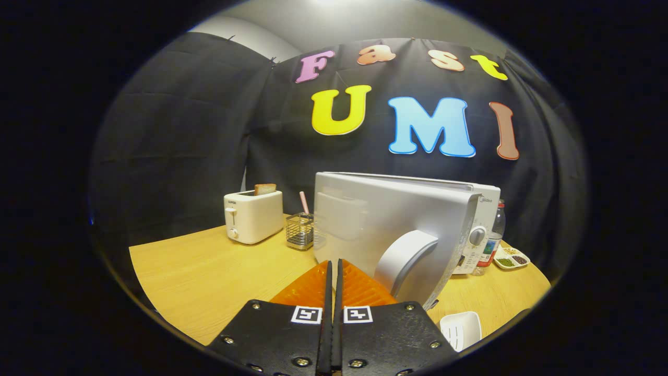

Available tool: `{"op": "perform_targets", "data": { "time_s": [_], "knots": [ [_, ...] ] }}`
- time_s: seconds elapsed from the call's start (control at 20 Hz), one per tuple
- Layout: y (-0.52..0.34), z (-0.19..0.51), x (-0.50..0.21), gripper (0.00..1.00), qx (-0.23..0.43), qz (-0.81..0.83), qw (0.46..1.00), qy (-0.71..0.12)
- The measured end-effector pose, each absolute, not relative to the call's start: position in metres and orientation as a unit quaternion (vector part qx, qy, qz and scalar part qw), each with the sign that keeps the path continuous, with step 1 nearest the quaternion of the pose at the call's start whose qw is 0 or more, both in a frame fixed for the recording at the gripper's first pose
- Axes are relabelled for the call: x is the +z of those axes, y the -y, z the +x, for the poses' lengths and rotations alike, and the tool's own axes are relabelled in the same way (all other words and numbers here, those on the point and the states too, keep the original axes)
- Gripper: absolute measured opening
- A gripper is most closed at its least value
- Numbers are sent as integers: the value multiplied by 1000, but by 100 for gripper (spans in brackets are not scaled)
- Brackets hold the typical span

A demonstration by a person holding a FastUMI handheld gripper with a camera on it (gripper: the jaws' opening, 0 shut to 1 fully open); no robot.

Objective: Open the microwave, put the food inside, and close the microwave door.

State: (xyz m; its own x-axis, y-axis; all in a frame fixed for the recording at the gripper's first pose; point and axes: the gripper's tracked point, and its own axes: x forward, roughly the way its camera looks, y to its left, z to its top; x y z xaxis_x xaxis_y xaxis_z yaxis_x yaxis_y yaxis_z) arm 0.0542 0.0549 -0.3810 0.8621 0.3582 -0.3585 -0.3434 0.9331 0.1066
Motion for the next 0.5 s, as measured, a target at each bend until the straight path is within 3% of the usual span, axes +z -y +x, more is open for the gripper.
{"op": "perform_targets", "data": {
  "time_s": [0.5],
  "knots": [
    [15, 119, -402, 1, 83, 29, 977, -192]
  ]
}}
